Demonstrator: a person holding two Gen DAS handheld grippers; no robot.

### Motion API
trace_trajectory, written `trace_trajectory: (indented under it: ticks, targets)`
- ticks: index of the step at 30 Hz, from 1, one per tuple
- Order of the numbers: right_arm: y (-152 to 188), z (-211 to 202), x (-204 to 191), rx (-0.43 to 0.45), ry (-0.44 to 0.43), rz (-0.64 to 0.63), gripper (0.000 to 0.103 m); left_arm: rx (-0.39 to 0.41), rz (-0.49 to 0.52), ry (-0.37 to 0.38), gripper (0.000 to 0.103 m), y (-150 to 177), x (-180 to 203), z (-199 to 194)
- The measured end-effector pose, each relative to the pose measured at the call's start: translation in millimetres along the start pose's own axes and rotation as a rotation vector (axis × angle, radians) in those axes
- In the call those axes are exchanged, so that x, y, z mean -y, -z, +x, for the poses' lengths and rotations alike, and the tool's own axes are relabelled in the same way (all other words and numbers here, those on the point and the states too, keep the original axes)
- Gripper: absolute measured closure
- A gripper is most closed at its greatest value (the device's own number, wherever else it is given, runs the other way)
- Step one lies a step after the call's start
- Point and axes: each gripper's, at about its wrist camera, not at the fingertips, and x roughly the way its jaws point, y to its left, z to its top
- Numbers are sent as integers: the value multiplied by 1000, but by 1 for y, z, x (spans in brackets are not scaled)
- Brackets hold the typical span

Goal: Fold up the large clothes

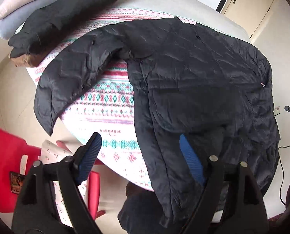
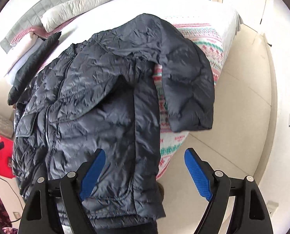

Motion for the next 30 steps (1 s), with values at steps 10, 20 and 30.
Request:
trace_trajectory:
  ticks: [10,20,30]
  targets:
    - [-150,35,-42,35,145,-195,19,94,201,-279,21,-178,-12,76]
    - [-279,138,-27,47,328,-227,19,-63,195,-317,21,-266,-62,201]
    - [-280,203,1,2,266,-126,87,-80,26,-82,93,-246,-53,215]
